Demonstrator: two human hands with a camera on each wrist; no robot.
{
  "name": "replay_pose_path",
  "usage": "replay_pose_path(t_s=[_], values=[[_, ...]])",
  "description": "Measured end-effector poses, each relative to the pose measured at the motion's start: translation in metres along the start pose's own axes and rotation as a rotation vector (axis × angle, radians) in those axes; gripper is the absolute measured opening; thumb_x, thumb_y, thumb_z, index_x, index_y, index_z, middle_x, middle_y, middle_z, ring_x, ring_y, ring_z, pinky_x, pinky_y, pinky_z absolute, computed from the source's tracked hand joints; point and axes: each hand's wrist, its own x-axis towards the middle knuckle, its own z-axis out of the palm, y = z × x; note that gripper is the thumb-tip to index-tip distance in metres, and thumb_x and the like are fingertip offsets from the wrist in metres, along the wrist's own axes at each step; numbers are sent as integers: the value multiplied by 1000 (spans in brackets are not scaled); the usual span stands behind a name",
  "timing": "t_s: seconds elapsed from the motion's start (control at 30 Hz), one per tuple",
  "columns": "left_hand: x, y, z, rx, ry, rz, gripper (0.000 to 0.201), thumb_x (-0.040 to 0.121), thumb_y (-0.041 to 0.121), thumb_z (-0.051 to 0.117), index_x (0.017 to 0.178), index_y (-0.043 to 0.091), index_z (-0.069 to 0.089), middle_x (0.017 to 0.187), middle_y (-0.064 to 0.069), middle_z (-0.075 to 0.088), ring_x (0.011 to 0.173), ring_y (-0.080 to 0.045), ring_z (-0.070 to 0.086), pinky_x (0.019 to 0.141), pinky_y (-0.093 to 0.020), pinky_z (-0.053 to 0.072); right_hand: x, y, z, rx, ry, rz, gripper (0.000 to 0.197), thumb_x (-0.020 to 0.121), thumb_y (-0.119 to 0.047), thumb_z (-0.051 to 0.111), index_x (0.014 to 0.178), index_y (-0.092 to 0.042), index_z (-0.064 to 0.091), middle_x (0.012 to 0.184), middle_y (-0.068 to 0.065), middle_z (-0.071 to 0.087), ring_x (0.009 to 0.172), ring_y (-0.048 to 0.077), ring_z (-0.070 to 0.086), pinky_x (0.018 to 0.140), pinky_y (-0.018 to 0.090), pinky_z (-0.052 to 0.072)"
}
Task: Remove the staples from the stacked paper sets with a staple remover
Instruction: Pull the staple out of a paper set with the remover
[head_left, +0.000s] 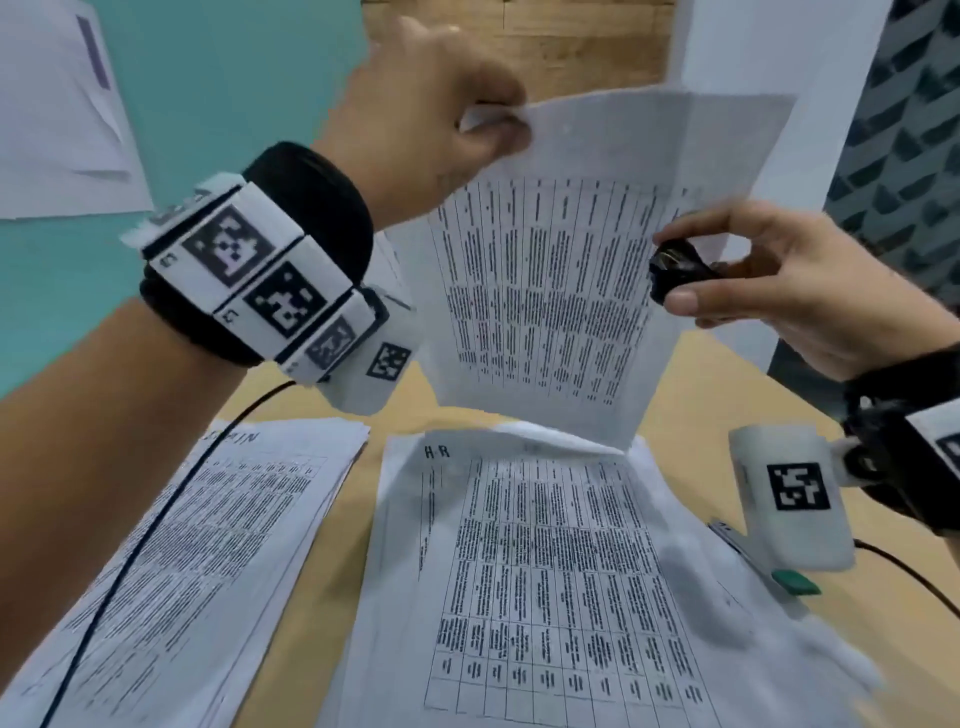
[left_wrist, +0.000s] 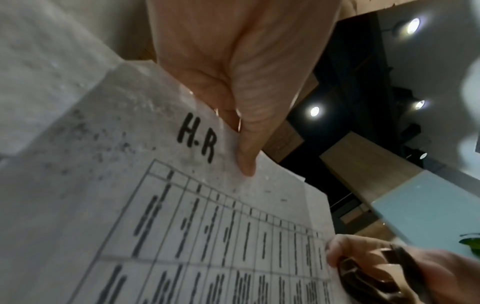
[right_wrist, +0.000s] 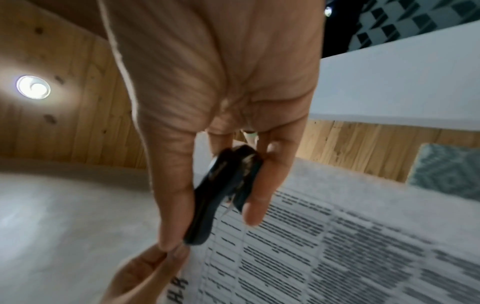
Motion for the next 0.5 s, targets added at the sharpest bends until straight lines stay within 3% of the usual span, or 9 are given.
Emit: replay_pose_path(t_s=[0.07, 0.13, 0.23, 0.27, 0.37, 0.5], values=[[-4, 5, -6, -69, -78, 41, 37, 87, 33, 54, 82, -2, 64, 72, -14, 60, 69, -29, 52, 65, -25, 39, -2, -1, -4, 83, -92, -16, 70, 28, -53, 89, 92, -30, 71, 74, 2, 69, 66, 12, 61, 56, 15, 50], [-9, 10, -13, -202, -179, 42, 35, 85, 32, 64, 78, -3, 65, 69, -13, 61, 64, -27, 51, 59, -16, 36, -5, -4, -5, 135, -202, -21, 68, 32, -50, 90, 94, -28, 72, 78, 4, 71, 72, 15, 65, 54, 16, 50], [-21, 3, -27, -341, -286, -24, 40, 70, 41, 70, 78, 2, 68, 71, -14, 65, 63, -20, 52, 61, -27, 41, -6, -8, -5, 204, -275, 1, 69, 36, -45, 90, 98, -21, 72, 83, 6, 72, 74, 16, 69, 53, 16, 49], [-27, -5, -31, -418, -292, -75, 40, 65, 41, 72, 78, 4, 68, 72, -12, 67, 63, -13, 54, 62, -25, 42, -6, -9, -5, 230, -271, 8, 69, 36, -44, 90, 98, -19, 72, 83, 6, 72, 74, 16, 69, 52, 16, 49], [-53, -36, -27, -875, -252, -284, 31, 56, 37, 81, 80, 18, 74, 81, 4, 74, 72, -2, 65, 67, -13, 49, -5, -10, -4, 294, -229, 29, 68, 35, -43, 91, 96, -19, 74, 86, 8, 71, 74, 16, 69, 50, 17, 49], [-91, -60, 16, -1323, -292, -333, 51, 55, 49, 82, 103, 33, 72, 104, 12, 71, 99, -4, 65, 81, -17, 50, -5, -9, -5, 332, -229, 45, 67, 35, -42, 92, 95, -19, 74, 86, 10, 69, 73, 18, 69, 49, 17, 49]])
